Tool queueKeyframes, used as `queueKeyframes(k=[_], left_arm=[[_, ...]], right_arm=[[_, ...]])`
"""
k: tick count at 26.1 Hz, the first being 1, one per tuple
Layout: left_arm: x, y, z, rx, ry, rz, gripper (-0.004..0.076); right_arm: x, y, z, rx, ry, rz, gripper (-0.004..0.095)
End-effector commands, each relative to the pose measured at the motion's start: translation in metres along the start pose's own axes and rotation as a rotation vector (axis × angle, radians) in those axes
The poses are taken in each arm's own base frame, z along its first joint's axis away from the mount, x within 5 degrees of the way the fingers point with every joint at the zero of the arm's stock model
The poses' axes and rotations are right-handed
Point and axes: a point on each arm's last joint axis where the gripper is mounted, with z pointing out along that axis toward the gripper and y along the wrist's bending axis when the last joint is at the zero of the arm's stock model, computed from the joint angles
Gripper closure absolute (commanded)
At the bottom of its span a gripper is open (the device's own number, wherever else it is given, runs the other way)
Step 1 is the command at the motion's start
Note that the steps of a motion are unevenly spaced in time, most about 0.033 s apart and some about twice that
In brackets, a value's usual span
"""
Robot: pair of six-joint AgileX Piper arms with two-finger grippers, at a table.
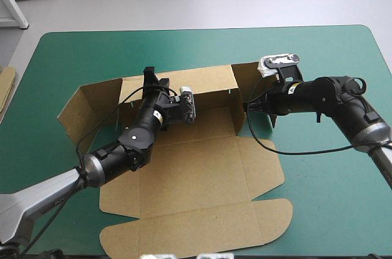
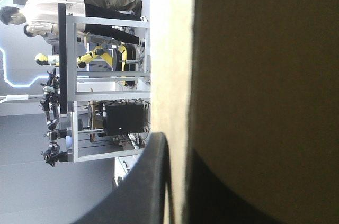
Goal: Fold the box
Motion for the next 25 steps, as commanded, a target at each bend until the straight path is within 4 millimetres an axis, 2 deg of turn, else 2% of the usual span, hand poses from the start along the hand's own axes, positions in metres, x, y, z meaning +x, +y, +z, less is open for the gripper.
queueKeyframes(k=[1,21,25], left_arm=[[0.0129,-0.0006,-0.0024,0.016,0.099,-0.126,0.0733],[0.0129,-0.0006,-0.0024,0.016,0.099,-0.13,0.0733],[0.0129,-0.0006,-0.0024,0.016,0.099,-0.13,0.0733]], right_arm=[[-0.0117,0.0059,-0.0205,-0.013,-0.115,-0.008,0.0921],[-0.0118,0.0042,-0.0208,-0.008,-0.115,-0.004,0.0921],[-0.0191,0.0065,-0.0276,-0.012,-0.145,-0.005,0.0921]])
